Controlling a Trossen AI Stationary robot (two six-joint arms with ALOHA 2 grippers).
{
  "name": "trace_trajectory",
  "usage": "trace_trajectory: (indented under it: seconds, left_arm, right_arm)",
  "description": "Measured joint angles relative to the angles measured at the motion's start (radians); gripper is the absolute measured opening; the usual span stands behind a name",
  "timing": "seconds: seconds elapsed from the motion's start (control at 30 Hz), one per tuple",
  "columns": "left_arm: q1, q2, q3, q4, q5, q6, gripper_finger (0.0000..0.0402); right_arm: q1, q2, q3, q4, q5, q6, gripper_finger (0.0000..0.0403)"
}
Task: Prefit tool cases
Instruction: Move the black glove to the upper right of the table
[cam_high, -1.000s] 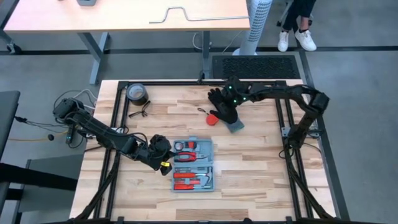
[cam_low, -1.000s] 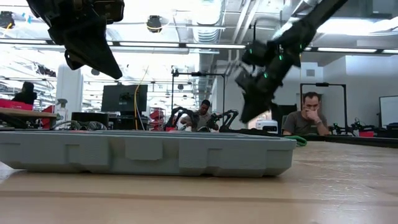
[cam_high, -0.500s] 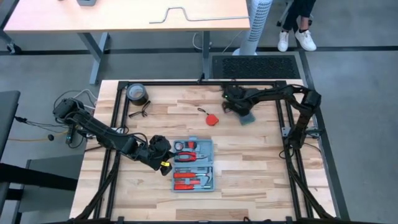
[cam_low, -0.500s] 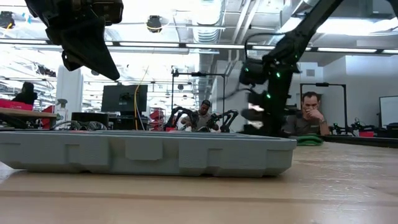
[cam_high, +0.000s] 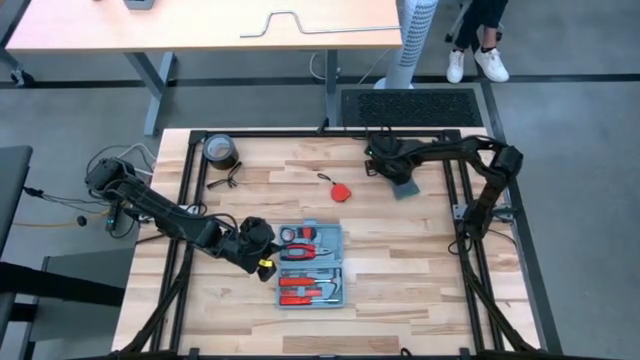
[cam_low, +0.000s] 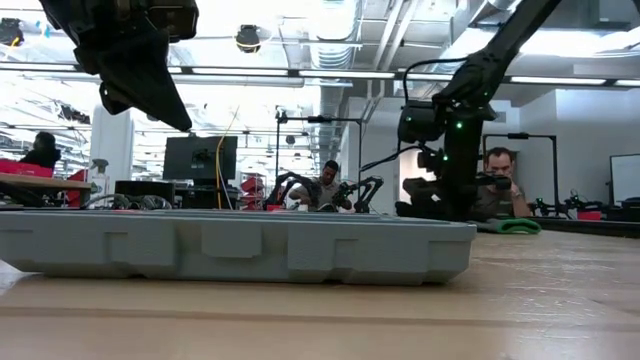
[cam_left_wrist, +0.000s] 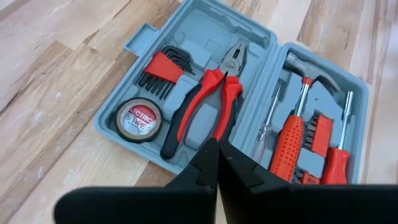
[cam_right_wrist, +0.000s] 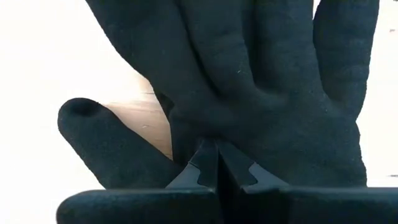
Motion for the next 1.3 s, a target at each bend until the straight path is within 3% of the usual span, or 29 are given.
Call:
trace_trajectory:
  seconds: [0.37, 0.53, 0.63, 0.73, 0.9, 1.07, 1.3]
  left_arm:
    - [0.000, 0.000, 0.000, 0.002, -0.033, 0.020, 0.0000]
    - [0.013, 0.000, 0.000, 0.029, -0.025, 0.081, 0.0000]
    - [0.042, 0.012, 0.000, 0.025, 0.045, 0.140, 0.0000]
    - [0.083, 0.011, 0.000, 0.025, 0.157, 0.248, 0.0000]
    - [0.153, 0.011, 0.000, 0.009, 0.256, 0.431, 0.0000]
    - [0.226, 0.011, 0.000, -0.042, 0.304, 0.591, 0.0000]
    - [0.281, 0.018, 0.000, -0.046, 0.322, 0.744, 0.0000]
  right_arm:
    - [0.130, -0.326, -0.002, 0.034, -0.014, -0.136, 0.0066]
    - [0.286, -0.451, 0.000, 0.075, -0.035, -0.164, 0.0087]
    - [0.433, -0.479, 0.001, 0.135, -0.097, -0.204, 0.0095]
    - [0.597, -0.457, 0.001, 0.160, -0.082, -0.179, 0.0097]
    - [0.790, -0.348, 0.001, 0.199, 0.037, -0.066, 0.0097]
    - [0.884, -0.231, 0.000, 0.260, 0.059, 0.048, 0.0097]
    - [0.932, -0.133, 0.001, 0.449, 0.066, 0.098, 0.0098]
